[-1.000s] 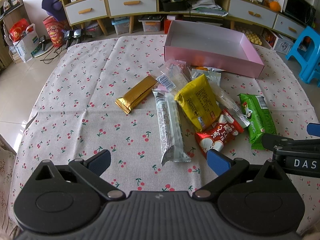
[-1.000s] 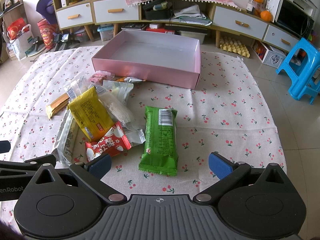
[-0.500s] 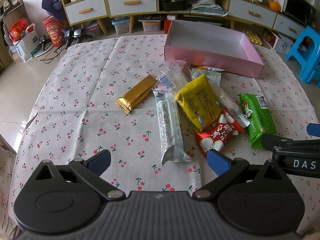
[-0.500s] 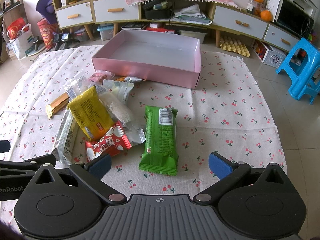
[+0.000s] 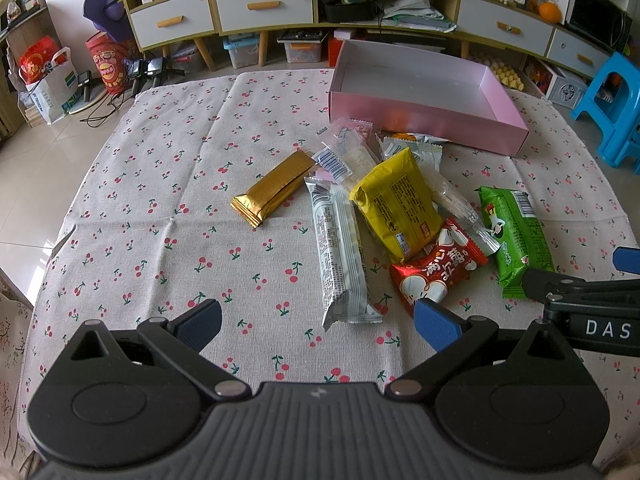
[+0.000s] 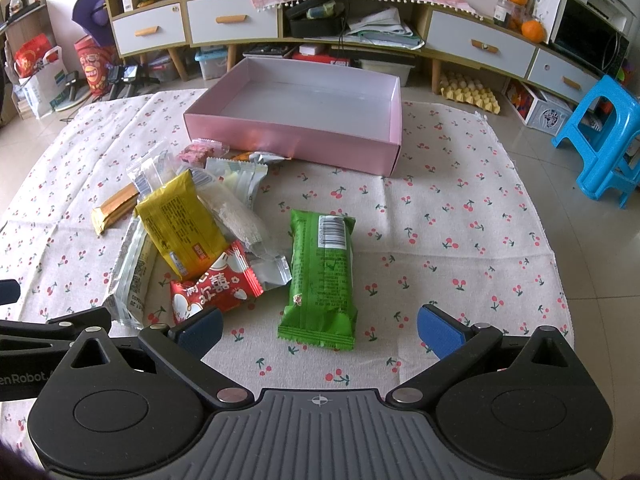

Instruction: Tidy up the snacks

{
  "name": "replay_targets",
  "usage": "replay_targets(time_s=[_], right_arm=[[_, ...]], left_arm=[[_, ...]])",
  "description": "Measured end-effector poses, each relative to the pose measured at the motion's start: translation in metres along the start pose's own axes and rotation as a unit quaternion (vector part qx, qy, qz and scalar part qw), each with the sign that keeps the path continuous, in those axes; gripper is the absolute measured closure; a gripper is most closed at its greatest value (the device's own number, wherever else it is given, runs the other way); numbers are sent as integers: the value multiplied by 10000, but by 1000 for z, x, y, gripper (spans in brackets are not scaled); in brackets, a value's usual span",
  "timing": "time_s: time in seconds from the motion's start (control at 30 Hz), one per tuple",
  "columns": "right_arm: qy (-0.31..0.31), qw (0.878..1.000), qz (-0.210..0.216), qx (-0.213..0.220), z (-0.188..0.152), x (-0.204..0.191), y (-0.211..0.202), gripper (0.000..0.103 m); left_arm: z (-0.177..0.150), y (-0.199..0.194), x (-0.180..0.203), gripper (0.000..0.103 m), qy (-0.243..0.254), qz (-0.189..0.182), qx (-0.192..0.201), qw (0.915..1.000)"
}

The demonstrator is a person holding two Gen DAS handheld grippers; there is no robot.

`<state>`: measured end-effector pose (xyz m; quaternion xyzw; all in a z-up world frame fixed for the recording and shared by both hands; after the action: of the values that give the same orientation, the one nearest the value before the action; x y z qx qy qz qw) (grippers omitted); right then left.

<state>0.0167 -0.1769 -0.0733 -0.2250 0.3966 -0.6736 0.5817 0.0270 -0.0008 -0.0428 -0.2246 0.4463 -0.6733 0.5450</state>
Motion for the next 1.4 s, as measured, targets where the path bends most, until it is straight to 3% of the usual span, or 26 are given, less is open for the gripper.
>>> replay_targets(time_s=[1.4], right_arm=[[-16, 10000, -69, 27, 1, 2, 1, 0]], left_arm=[[2, -5, -11, 1, 15, 98, 45, 9999]])
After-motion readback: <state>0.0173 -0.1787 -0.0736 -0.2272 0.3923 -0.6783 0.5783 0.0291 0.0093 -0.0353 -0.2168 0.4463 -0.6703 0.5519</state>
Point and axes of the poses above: each gripper's, at about its wrist camera, not at the fingertips, and y roughly the way its jaws point, x to its right, z to its top, the point moved 5 cm from there along y, roughly the way its jaws point, and after that the axes turned 15 degrees about y, right-handed, at the moved point
